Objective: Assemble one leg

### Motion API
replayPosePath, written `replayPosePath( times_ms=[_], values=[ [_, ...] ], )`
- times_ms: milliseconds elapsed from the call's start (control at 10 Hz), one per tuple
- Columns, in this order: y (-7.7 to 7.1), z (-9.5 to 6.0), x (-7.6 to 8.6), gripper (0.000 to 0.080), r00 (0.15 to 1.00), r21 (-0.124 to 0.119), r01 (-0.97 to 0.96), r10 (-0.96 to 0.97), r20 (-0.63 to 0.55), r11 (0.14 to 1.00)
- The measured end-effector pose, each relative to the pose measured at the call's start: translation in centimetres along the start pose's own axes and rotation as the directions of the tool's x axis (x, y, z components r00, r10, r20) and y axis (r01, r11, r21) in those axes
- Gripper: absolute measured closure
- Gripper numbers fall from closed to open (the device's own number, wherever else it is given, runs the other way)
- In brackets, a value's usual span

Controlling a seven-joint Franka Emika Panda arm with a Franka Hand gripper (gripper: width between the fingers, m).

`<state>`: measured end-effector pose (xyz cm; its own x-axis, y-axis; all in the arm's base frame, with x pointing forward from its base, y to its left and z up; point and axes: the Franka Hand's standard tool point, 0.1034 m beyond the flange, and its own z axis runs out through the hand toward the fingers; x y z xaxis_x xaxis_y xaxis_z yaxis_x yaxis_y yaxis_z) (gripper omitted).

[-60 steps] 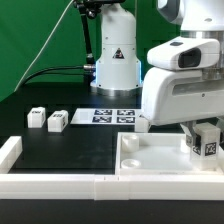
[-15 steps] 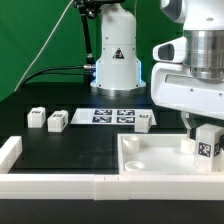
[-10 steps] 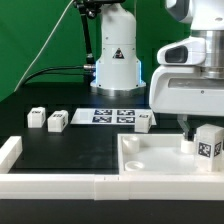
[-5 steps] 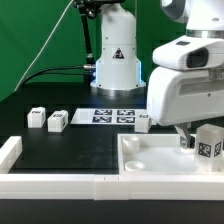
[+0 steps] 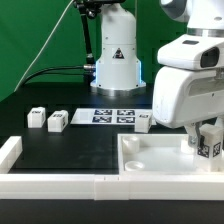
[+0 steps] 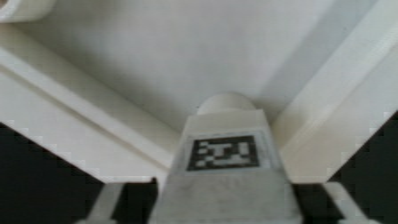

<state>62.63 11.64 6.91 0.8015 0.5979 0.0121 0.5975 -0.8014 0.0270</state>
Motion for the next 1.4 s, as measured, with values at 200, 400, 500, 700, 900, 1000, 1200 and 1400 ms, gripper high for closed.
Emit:
replayPosePath(
  times_ms=[200,400,500,700,900,1000,1200,1400],
  values=[
    [0.0,0.0,0.0,0.0508,0.999,0.001,-0.049,0.049,0.001,0.999],
    [-0.1,0.0,0.0,0.0508,0.985,0.004,-0.171,0.171,-0.001,0.985],
    [-0.1,0.0,0.0,0.0508,0.944,0.005,-0.330,0.330,-0.001,0.944],
    [-0.2,0.0,0.0,0.0508,0.828,0.010,-0.561,0.561,0.002,0.828],
    [-0.5,0.2,0.2,0.0508,0.622,0.035,-0.783,0.783,0.000,0.622],
    [-0.2,0.2,0.0,0.0508,0.533,0.032,-0.846,0.846,0.002,0.533],
    [0.3,0.2,-0.6,0.0505,0.372,0.013,-0.928,0.928,0.005,0.372],
    [0.8,0.1,-1.2,0.0500,0.227,-0.017,-0.974,0.974,0.004,0.228]
  ],
)
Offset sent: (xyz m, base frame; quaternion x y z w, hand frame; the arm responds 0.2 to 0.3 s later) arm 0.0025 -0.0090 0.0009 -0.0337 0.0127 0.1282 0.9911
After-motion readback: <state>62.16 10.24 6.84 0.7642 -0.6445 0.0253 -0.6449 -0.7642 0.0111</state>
